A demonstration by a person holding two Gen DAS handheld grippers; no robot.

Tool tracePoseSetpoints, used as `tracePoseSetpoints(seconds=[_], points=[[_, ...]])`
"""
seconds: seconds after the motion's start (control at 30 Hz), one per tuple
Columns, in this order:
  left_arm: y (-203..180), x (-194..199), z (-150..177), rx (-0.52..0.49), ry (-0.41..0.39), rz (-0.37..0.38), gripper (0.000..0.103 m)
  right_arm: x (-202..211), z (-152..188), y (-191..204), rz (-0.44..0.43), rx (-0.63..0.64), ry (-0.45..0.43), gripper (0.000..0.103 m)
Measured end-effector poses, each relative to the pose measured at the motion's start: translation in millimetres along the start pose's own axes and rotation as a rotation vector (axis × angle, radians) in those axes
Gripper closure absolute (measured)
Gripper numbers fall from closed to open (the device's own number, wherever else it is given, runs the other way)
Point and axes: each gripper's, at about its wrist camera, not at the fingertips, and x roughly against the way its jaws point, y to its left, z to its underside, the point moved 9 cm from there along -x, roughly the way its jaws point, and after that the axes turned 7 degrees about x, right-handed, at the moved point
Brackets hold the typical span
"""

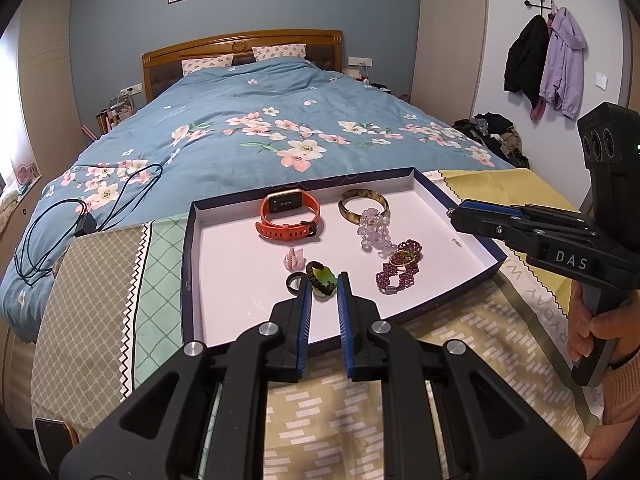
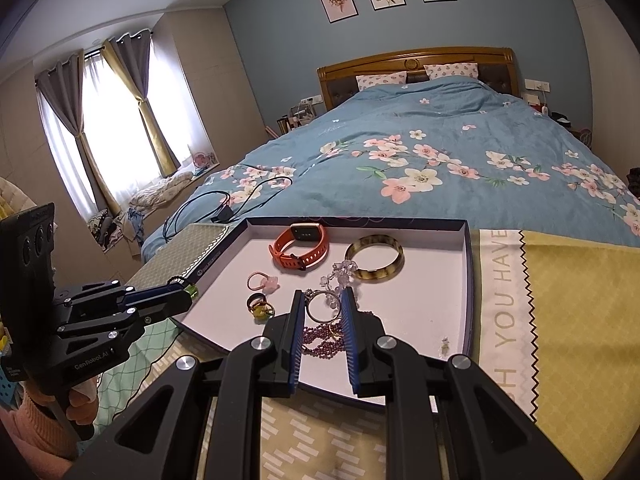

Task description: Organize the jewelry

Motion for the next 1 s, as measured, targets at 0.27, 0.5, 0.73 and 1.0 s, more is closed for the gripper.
tracePoseSetpoints(seconds=[0.27,0.5,0.73,1.0], points=[[1.2,-2.7,-0.3,0.003,0.003,-0.002,0.09,-6.8,1.3,-3.2,-0.001,-0.007,0.019,0.086],[3.9,-8.7,-0.3,0.004,0.008,-0.005,0.09,-11.5,0.6,-3.9,0.002,-0.011,0.028,0.086],[4.6,-11.7,-1.1,0.009,0.008,-0.007,0.09,-17.7,2.1,-8.0,0.01,-0.018,0.037,0.086],[5.3,-17.8,-0.8,0.014,0.018,-0.012,0.09,-22.9,4.3,-10.9,0.017,-0.029,0.049,0.086]])
